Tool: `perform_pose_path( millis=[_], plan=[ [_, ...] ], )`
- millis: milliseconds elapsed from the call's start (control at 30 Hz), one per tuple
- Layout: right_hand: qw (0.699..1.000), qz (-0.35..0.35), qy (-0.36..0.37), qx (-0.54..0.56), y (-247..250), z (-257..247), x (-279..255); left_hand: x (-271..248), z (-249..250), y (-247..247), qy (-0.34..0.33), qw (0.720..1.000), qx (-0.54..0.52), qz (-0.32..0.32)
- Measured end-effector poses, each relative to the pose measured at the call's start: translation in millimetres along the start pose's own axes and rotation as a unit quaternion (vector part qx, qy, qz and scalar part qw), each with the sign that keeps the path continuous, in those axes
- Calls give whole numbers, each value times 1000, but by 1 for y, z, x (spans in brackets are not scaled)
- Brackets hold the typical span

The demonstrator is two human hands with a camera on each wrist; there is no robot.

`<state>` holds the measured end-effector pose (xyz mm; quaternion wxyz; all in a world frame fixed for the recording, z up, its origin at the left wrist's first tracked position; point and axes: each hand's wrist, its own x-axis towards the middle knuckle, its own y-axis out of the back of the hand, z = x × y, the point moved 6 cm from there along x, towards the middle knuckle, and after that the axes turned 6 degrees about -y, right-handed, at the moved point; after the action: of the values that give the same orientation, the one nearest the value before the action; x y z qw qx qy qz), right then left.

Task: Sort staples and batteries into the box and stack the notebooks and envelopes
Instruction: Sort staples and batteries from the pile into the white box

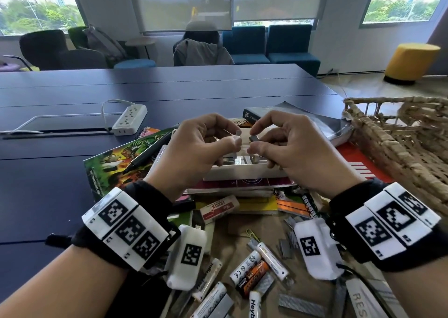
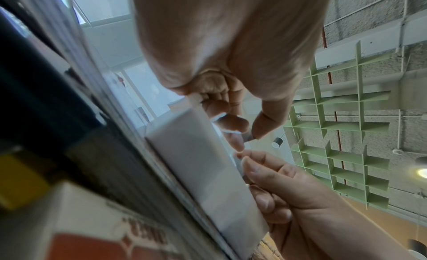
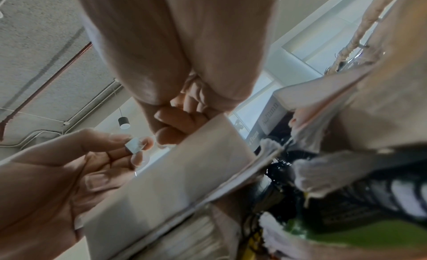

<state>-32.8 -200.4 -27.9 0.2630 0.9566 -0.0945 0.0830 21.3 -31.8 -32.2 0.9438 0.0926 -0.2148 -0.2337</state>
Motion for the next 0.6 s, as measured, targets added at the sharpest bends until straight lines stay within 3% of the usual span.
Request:
perform_pose_path(
  millis=[233, 367, 600],
  plan=[
    [999, 38, 7, -5, 7, 2, 1, 0, -1, 1, 3, 1000, 1, 0],
    [992, 87, 37, -78, 14, -3, -1, 0, 0, 0, -1, 1000, 17, -6],
    [984, 56, 11, -170, 3, -2, -3, 0, 0, 0, -24, 998, 59, -15]
  ],
)
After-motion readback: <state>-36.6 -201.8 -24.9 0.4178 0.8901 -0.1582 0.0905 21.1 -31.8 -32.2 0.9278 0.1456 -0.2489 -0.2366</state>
